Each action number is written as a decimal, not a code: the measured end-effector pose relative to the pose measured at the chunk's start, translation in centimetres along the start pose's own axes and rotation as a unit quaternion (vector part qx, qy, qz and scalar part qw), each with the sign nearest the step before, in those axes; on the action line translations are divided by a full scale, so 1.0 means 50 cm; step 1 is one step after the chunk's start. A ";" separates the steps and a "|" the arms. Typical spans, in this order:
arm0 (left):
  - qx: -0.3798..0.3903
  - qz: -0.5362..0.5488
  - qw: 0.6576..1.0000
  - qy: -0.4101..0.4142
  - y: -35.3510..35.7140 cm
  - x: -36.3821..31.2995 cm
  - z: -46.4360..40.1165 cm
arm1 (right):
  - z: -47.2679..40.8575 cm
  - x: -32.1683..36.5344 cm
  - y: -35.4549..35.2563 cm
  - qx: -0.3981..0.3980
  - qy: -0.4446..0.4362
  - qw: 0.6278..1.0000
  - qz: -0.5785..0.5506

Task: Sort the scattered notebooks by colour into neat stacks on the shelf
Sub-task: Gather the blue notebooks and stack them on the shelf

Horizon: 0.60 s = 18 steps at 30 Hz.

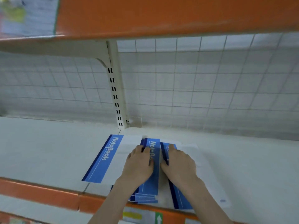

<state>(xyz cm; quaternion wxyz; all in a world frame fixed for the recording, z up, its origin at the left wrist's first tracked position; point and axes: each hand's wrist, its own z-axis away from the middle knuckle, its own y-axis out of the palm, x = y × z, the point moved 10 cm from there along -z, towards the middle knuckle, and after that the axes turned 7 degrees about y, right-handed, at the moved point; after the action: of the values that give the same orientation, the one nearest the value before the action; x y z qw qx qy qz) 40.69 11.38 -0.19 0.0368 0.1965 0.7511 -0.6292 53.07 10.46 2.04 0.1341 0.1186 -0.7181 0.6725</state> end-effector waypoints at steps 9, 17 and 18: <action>-0.052 0.152 0.987 -0.022 -0.007 0.031 0.006 | -0.022 0.029 -0.033 -0.013 -0.031 0.992 -0.122; -0.105 0.409 0.903 -0.083 -0.014 0.082 0.027 | -0.028 0.113 0.024 0.009 -0.035 0.996 -0.084; -0.116 0.430 0.891 -0.088 -0.016 0.084 0.029 | -0.024 0.121 0.033 0.006 -0.042 0.997 -0.061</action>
<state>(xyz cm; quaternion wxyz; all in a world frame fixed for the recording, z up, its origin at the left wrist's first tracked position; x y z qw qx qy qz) 36.28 10.94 -1.00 0.3926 0.4386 0.6544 -0.4745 46.87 11.85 2.73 0.1439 0.1917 -0.7103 0.6618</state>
